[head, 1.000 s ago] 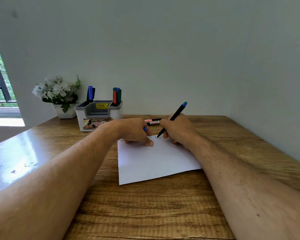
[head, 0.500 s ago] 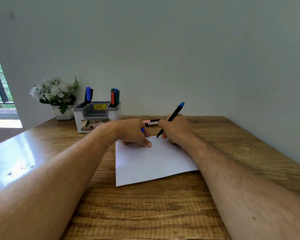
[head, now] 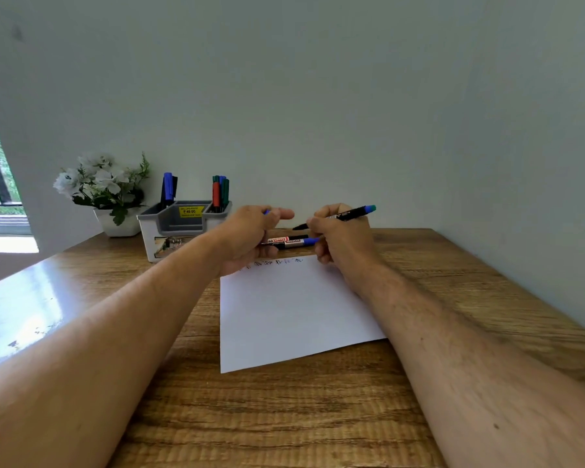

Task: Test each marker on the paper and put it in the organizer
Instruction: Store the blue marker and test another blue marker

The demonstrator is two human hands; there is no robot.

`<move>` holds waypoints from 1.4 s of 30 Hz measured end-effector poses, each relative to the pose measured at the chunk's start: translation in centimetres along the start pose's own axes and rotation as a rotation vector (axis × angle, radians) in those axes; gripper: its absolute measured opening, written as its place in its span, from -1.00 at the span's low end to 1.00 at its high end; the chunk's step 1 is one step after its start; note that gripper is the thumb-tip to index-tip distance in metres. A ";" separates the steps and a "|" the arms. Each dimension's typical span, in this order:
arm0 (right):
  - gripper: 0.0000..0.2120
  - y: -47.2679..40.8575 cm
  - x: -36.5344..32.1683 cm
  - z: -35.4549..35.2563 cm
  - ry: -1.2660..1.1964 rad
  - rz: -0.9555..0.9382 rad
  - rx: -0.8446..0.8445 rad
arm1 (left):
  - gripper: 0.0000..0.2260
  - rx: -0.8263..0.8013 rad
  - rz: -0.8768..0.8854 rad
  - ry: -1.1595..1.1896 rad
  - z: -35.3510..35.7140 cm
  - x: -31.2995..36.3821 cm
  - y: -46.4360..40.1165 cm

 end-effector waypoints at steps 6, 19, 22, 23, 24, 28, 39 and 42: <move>-0.80 0.3 -0.4 0.0 -0.240 0.157 -0.040 | -0.79 0.199 -0.018 0.268 -0.8 0.2 -0.7; -0.89 0.7 -0.6 0.1 -0.376 0.195 -0.135 | -0.88 0.330 -0.065 0.673 -0.8 0.2 -1.0; -0.89 0.6 -0.5 0.2 -0.347 0.190 -0.123 | -0.86 0.271 -0.065 0.663 -0.3 0.1 -0.8; -0.89 0.5 -0.4 0.2 -0.345 0.192 -0.124 | -0.85 0.251 -0.062 0.655 -0.1 0.1 -0.8; -0.88 0.4 -0.4 0.3 -0.341 0.194 -0.129 | -0.84 0.236 -0.061 0.644 0.0 0.0 -0.7; -0.86 0.5 -0.3 0.3 -0.297 0.155 -0.151 | -0.80 0.217 -0.067 0.620 0.0 -0.1 -0.6; -0.86 1.7 -0.6 1.8 -0.147 -0.011 -0.224 | -0.63 0.373 0.021 0.701 -1.0 -0.3 -0.8; -0.85 1.7 -0.4 1.9 -0.058 -0.073 -0.231 | -0.60 0.332 0.025 0.682 -0.7 -0.3 -0.8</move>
Point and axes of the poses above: each hand's wrist, its own y-axis away from the middle knuckle, its own z-axis out of the palm, x = y × z, the point moved 1 cm from there along -y, towards the middle knuckle, and after that the axes turned 10 degrees about x, right-handed, at the moved point
